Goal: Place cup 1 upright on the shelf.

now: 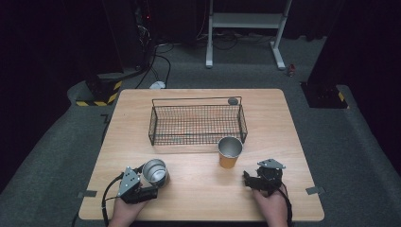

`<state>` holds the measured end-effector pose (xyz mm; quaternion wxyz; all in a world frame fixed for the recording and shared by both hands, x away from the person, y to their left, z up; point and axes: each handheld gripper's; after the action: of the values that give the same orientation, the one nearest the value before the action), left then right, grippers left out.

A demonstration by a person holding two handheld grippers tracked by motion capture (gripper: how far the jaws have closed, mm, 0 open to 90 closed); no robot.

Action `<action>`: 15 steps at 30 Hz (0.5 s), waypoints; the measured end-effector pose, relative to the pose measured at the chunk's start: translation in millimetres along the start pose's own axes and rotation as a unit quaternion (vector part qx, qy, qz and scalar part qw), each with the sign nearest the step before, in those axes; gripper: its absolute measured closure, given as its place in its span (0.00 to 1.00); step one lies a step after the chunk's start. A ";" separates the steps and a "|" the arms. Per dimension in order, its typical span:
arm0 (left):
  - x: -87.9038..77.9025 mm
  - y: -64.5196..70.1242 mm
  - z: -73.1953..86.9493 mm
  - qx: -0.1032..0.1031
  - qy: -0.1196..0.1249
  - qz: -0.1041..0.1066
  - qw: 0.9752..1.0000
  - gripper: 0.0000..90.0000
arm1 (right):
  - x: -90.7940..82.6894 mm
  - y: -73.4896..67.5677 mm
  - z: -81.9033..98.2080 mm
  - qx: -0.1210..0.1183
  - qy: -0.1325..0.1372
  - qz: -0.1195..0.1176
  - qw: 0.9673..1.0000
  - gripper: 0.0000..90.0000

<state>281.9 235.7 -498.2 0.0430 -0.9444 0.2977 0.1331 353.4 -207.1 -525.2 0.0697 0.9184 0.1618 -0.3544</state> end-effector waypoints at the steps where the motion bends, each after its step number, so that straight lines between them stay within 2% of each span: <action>1: -0.3 0.0 -0.3 0.001 0.000 0.001 1.000 0.21 | 0.0 0.0 0.0 0.000 0.000 0.000 1.000 0.12; 15: -1.3 1.2 -2.9 0.002 0.006 -0.005 1.000 0.21 | 0.1 -0.1 -0.1 0.000 0.000 -0.001 1.000 0.12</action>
<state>280.8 235.0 -495.0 0.0442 -0.9464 0.2939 0.1267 353.5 -207.0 -525.2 0.0693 0.9181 0.1621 -0.3548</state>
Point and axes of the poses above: each handheld gripper's, and its own axes: x roughly forward along the jaws, z roughly out of its underside, y roughly to its right, and after that the axes turned 3 degrees about y, right-handed
